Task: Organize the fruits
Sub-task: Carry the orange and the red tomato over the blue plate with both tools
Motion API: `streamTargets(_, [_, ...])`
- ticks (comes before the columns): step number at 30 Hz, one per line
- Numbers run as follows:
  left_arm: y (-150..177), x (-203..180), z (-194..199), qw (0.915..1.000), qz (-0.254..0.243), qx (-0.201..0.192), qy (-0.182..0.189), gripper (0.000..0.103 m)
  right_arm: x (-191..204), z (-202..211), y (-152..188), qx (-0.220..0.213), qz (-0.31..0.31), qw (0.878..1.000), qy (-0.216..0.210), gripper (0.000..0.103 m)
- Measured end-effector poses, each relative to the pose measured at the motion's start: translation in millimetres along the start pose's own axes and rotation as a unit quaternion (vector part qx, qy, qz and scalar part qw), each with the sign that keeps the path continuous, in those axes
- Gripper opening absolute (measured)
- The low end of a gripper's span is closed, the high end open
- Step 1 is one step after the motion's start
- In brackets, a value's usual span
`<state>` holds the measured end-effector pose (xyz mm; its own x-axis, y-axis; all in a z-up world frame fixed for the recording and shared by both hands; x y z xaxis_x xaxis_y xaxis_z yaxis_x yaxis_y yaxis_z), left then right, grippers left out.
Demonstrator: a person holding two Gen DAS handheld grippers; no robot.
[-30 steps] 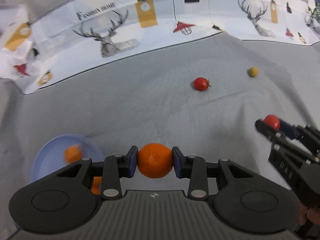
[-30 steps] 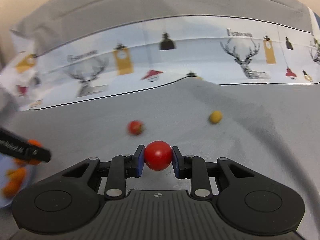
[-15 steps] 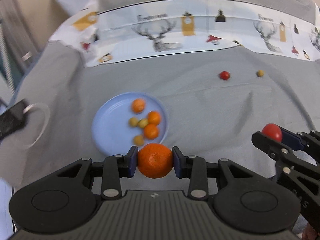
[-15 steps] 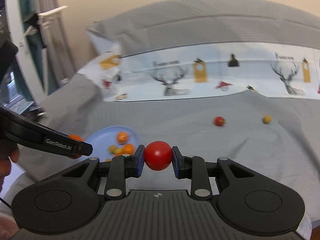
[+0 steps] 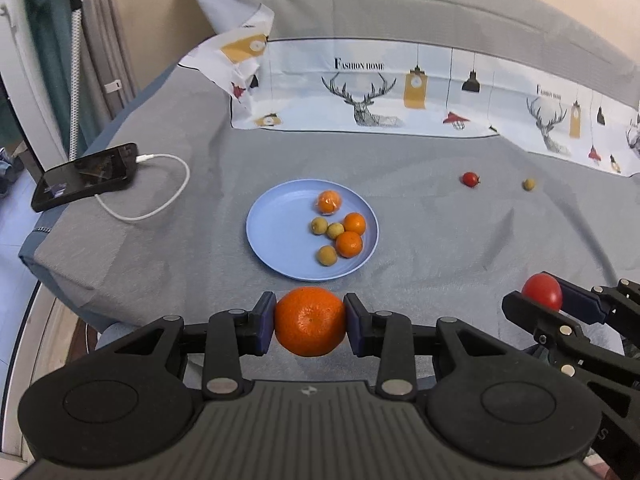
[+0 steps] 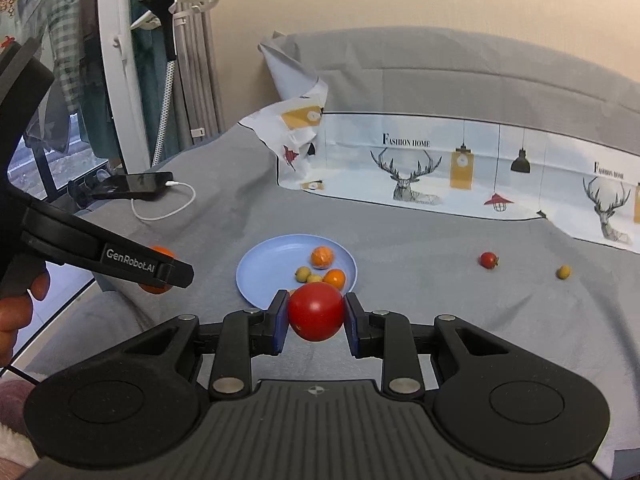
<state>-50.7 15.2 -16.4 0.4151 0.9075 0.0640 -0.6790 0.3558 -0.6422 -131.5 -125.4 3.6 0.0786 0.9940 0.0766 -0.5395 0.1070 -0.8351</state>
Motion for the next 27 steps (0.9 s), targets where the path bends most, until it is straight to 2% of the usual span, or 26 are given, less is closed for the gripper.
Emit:
streamTargets(13, [5.6, 4.4, 15.8, 0.9998, 0.01, -0.019, 0.007, 0.04, 11.2, 13.5, 1.2, -0.016, 0.016, 1.0, 0.005, 0.03])
streamTargets(27, [7.5, 6.7, 5.4, 0.9999, 0.012, -0.004, 0.011, 0.04, 8.7, 12.5, 6.4, -0.01, 0.009, 1.0, 0.002, 0.03])
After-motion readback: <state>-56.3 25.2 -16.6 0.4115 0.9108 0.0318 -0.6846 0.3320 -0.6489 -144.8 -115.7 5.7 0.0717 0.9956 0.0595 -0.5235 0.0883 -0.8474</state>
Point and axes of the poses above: each gripper's, at about its wrist camera, not at the fingertips, and z roughly against the way its jaws point, x to its left, y to its underside, the point moved 7 cm from there along -z, roughly the way its jaws point, and after that the axes turned 2 degrees about -z, right-handed, at the moved point
